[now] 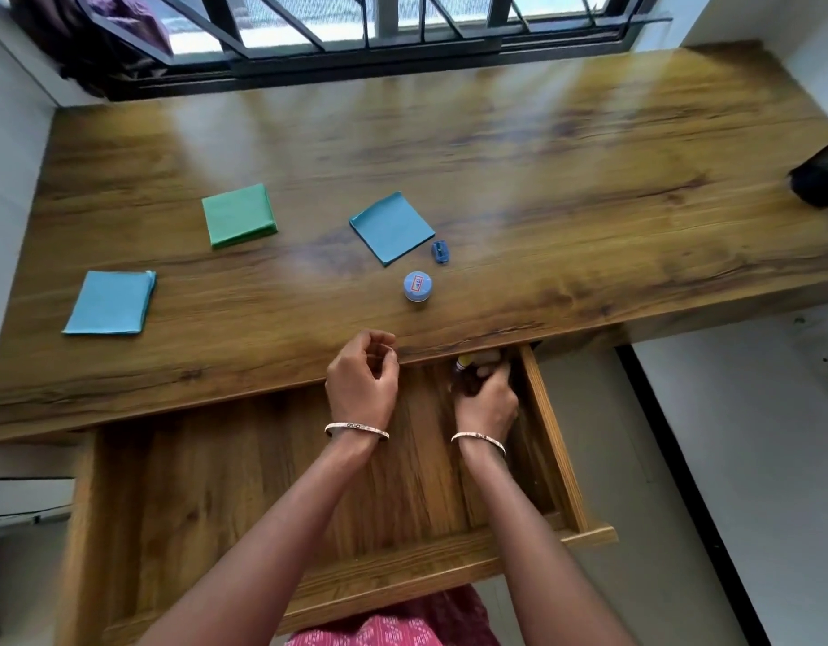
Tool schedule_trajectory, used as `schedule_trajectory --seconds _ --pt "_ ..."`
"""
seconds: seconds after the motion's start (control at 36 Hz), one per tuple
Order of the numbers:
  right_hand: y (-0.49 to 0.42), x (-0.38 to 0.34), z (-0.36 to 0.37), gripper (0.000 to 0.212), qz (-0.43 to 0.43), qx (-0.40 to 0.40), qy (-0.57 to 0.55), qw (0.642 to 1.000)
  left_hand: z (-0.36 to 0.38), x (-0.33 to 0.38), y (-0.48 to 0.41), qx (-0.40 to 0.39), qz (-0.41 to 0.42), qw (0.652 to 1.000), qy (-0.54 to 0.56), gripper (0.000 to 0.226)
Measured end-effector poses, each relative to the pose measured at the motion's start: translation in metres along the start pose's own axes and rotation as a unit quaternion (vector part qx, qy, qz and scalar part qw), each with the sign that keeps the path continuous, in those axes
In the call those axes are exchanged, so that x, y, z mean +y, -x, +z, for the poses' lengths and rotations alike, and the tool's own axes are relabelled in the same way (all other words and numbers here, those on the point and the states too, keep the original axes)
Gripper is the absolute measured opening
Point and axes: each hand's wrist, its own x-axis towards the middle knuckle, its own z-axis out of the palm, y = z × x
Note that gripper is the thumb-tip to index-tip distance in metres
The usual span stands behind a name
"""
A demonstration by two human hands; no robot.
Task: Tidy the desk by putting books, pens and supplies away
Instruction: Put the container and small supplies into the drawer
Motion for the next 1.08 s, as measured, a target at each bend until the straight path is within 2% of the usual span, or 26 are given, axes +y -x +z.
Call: schedule_trajectory --seconds 0.06,0.17,0.28,0.36,0.42,0.5,0.58,0.64,0.69,0.81,0.92,1.0,1.08 --pt "0.015 0.001 -0.014 0.032 0.006 -0.011 -0.012 1.000 0.000 0.004 -0.012 0.002 0.014 1.000 -0.006 0.013" --pt "0.034 0.000 -0.039 0.021 -0.088 0.014 -0.004 0.996 0.005 0.013 -0.040 -0.025 0.042 0.999 -0.019 0.021" --pt "0.009 -0.021 -0.051 0.019 -0.144 0.071 -0.044 0.986 0.014 0.017 -0.064 -0.076 0.050 0.993 -0.077 0.040" --pt "-0.023 -0.050 -0.051 0.011 -0.182 0.083 -0.050 0.978 0.021 0.019 -0.076 -0.112 0.052 0.986 -0.108 0.053" --pt "-0.048 -0.073 -0.045 0.010 -0.205 0.057 -0.017 0.977 0.026 0.021 -0.081 -0.131 0.061 0.979 -0.145 0.057" --pt "-0.082 -0.103 -0.032 0.027 -0.218 -0.031 0.040 0.975 0.030 0.024 -0.084 -0.135 0.066 0.970 -0.191 0.055" --pt "-0.103 -0.129 -0.019 0.043 -0.272 -0.081 0.101 0.953 0.032 0.022 -0.086 -0.117 0.064 0.972 -0.195 0.046" --pt "-0.110 -0.140 -0.012 0.043 -0.312 -0.095 0.141 0.935 0.032 0.020 -0.086 -0.101 0.066 0.976 -0.183 0.042" --pt "-0.114 -0.146 -0.007 0.035 -0.326 -0.100 0.178 0.923 0.029 0.017 -0.085 -0.086 0.073 0.981 -0.159 0.040" --pt "-0.114 -0.142 -0.007 0.018 -0.322 -0.087 0.172 0.927 0.019 0.010 -0.071 -0.068 0.096 0.988 -0.101 0.038" --pt "-0.098 -0.111 -0.032 0.026 -0.262 -0.089 0.082 0.957 0.004 0.003 -0.037 -0.079 0.126 0.989 -0.027 0.040" --pt "-0.074 -0.069 -0.062 0.024 -0.203 -0.052 -0.018 0.978 0.000 -0.003 -0.002 -0.079 0.147 0.986 0.017 0.041" --pt "-0.042 -0.029 -0.086 0.019 -0.152 -0.020 -0.034 0.988 0.006 -0.016 0.026 -0.114 0.133 0.984 0.027 0.041"
